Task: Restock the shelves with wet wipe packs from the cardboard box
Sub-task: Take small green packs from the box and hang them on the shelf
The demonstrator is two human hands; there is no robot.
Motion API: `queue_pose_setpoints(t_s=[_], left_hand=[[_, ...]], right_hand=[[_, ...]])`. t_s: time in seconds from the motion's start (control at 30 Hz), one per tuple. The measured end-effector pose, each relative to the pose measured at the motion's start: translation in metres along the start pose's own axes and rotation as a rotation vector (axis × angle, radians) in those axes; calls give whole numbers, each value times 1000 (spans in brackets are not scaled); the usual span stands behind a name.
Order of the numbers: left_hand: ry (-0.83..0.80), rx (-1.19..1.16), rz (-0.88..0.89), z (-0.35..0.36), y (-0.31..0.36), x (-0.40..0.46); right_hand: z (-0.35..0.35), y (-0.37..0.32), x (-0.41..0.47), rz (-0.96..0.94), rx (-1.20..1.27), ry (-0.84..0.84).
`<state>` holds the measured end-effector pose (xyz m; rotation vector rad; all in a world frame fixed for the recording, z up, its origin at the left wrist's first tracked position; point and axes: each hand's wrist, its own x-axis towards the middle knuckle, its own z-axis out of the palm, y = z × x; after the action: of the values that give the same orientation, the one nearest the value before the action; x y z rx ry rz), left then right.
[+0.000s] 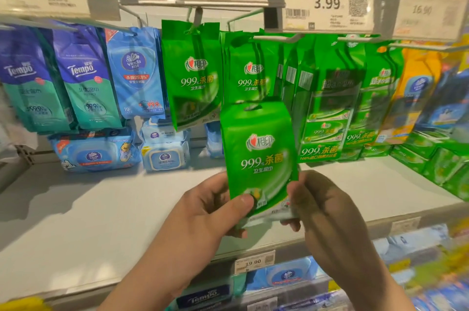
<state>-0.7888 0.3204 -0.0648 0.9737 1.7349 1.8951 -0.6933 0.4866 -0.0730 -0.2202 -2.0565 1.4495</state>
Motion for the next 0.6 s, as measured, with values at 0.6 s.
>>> queue_pose_setpoints(t_s=[0.6], left_hand=[[5,82,310,29,52,28]], right_hand=[[-22,-33,26,-305,71,288]])
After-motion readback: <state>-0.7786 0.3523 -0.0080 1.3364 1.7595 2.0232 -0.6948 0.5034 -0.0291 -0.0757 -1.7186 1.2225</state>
